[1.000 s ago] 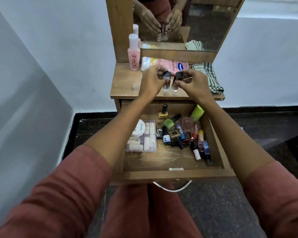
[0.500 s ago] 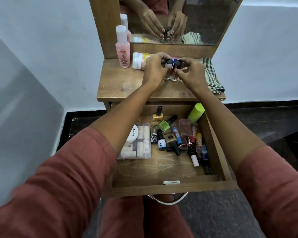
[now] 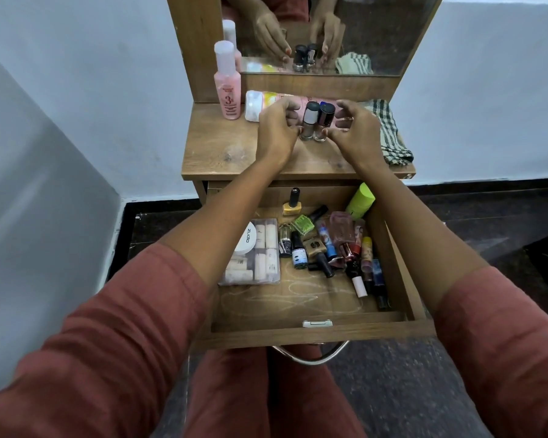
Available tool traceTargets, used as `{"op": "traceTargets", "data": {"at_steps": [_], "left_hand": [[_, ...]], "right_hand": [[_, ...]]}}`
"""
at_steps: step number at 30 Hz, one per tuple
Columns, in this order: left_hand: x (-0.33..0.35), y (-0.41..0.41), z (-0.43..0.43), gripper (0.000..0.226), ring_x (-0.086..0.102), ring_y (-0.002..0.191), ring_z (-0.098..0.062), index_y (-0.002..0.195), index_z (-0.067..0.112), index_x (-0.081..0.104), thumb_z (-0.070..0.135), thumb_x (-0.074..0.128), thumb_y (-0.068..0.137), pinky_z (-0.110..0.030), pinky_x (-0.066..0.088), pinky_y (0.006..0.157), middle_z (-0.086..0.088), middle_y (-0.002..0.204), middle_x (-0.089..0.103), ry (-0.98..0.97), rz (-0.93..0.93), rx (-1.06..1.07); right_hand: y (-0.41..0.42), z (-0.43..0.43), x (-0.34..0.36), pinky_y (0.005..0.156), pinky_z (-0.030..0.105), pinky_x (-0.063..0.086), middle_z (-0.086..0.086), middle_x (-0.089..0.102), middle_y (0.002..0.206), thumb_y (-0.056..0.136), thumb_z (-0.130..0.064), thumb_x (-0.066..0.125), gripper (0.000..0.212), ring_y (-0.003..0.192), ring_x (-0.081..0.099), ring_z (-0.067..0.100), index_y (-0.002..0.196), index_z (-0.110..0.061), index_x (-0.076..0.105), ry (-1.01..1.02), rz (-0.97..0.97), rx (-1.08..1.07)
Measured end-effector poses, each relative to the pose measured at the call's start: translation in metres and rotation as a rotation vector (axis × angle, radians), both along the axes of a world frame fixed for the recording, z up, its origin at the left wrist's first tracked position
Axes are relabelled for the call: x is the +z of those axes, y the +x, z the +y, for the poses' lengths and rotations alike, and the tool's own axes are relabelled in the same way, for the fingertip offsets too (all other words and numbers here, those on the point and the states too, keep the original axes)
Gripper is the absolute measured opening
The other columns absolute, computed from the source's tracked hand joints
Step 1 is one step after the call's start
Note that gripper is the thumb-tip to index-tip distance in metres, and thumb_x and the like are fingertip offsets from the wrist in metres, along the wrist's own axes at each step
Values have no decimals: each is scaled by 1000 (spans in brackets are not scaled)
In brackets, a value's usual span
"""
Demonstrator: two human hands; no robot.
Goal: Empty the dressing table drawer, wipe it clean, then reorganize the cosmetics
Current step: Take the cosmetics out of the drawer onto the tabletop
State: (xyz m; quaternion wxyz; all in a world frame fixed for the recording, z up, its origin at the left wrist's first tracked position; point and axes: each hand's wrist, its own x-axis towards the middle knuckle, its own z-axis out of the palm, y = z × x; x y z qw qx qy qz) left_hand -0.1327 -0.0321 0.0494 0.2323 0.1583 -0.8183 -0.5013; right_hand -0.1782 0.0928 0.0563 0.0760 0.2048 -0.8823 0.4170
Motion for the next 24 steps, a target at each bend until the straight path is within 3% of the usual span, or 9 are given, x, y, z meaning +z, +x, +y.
{"op": "traceTargets", "data": {"at_steps": [3,7,13,17,19,21,24], "left_hand": [[-2,18,5,23,51,66,-1,95,3,61,-13,49,83,-9,46,59,1,77,56,15,31,-23],[-9,55,19,20,56,74,-5,97,0,65,-9,54,82,-2,45,67,-2,85,62,-63,25,-82],[-42,103,25,23,59,80,-10,98,-1,66,-12,53,82,-3,46,66,-7,90,66,-97,-126,-173],[-69,120,23,23,55,80,-14,96,-4,66,-13,51,81,-7,42,63,-10,87,65,-145,-299,-200],[-78,127,26,22,56,81,-20,93,-3,65,-13,50,80,-23,45,68,-14,86,63,-149,-392,-249],[-82,133,29,21,58,91,-28,96,0,63,-9,58,77,-32,45,77,-17,96,64,-247,-452,-289],[-89,137,33,42,50,113,-33,112,2,60,0,69,71,-34,38,94,-21,118,56,-412,-487,-346]], "right_hand": [[10,8,-2,69,7,40,17,60,115,77,-6,70,47,90,54,15,121,1,54,-3,31,-23],[38,18,-7,63,-1,41,20,63,103,79,-2,67,28,84,54,14,106,3,61,-7,22,6],[84,29,-29,61,-5,41,16,69,97,82,1,63,18,79,56,10,99,3,67,70,-174,101],[108,30,-55,64,6,44,19,71,98,81,2,62,16,80,60,15,96,3,69,223,-299,112],[116,31,-67,74,17,45,20,70,100,81,1,62,16,89,64,22,96,3,69,303,-346,114],[122,31,-75,77,21,44,20,70,101,81,1,61,17,96,65,27,96,4,69,335,-376,128],[127,30,-83,82,28,47,21,69,100,81,0,61,16,97,64,29,95,3,69,351,-380,131]]}}
